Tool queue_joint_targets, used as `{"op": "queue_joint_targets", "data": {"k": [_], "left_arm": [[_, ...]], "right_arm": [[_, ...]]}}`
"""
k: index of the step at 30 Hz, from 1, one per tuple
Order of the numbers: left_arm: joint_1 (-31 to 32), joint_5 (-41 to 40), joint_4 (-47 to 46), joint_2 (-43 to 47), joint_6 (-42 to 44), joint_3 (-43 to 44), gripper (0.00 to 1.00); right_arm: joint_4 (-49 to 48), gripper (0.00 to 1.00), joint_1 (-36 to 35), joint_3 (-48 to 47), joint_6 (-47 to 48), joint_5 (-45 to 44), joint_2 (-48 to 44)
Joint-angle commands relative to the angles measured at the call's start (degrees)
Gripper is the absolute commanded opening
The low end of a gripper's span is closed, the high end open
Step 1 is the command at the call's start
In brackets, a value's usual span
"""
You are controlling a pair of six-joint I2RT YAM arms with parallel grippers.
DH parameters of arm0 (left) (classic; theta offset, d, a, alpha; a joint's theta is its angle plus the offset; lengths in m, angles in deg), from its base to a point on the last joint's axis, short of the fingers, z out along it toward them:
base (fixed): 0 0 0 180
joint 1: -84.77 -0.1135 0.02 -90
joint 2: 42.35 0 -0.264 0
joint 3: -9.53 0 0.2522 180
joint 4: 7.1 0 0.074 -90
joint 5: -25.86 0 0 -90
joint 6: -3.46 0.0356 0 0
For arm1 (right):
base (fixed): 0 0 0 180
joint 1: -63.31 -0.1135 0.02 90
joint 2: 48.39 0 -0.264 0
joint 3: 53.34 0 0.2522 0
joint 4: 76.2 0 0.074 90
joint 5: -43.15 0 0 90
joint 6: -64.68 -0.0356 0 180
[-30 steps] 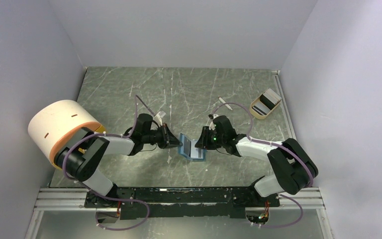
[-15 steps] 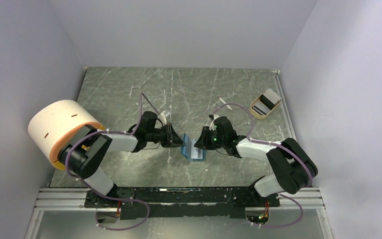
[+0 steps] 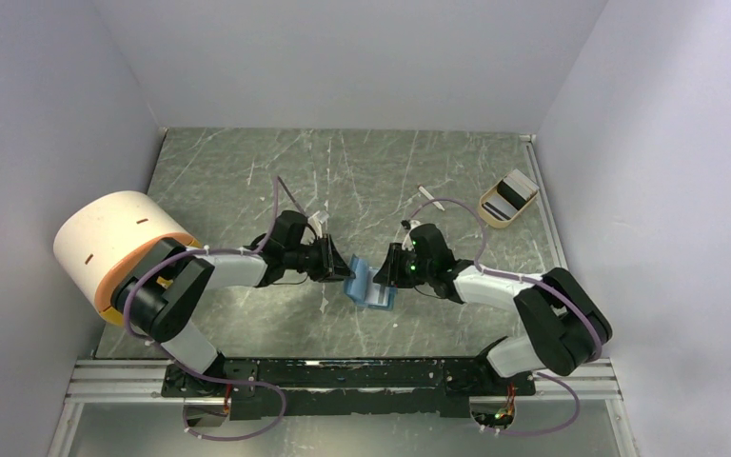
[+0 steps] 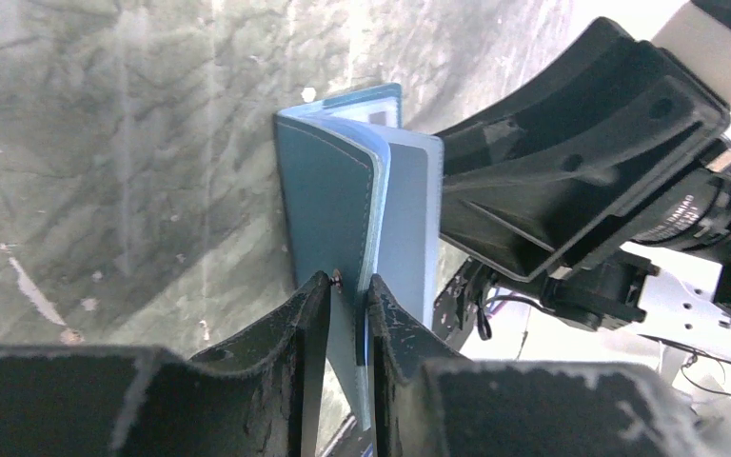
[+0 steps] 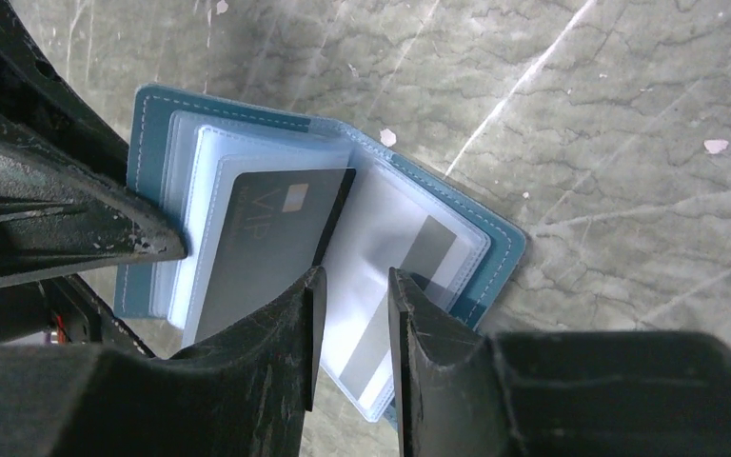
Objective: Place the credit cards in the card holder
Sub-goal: Insert the credit card into the card holder, then move the storage box to the center of the board.
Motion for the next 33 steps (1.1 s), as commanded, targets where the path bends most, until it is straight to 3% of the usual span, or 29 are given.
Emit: {"op": "queue_joint_targets", "data": {"k": [1,9,13,20,23,27,29,33], "left_arm": [[0.81,-4.07,5.91,0.35,2.66,1.54,0.26],[1.71,-6.94,9.57,1.78,3.67,2.90,0.29],[1.71,-4.21,7.00,1.01,2.82,3.05,0.31],[1.80,-4.29,7.99,1.05,3.04,3.81,0.26],[1.79,-4.85,9.45,1.76,3.48,4.17,0.10],[1.80,-4.14,10.59,2.54,3.94,4.10,0.09],[1.79,-4.31,12.42,3.13,4.67,4.31,0.09],[1.72,-3.81,13.66,4.81,5.88,3.83,0.10]], "right_arm": [[4.59,0.35,0.05,1.13,1.21,-2.62,-1.24],[2.65,0.35,0.05,2.15,0.65,-2.55,-0.81],[3.67,0.36,0.07,2.04,0.69,-3.72,-2.01],[15.17,0.45,0.22,-4.48,3.88,-17.70,-6.34],[18.39,0.52,0.33,-8.08,5.66,-24.09,-8.95],[18.19,0.71,1.39,-10.58,11.35,-29.48,-11.08],[18.41,0.78,5.88,-12.67,14.76,-29.66,-10.94],[20.53,0.81,15.95,-19.09,22.90,-27.75,-7.19]]}}
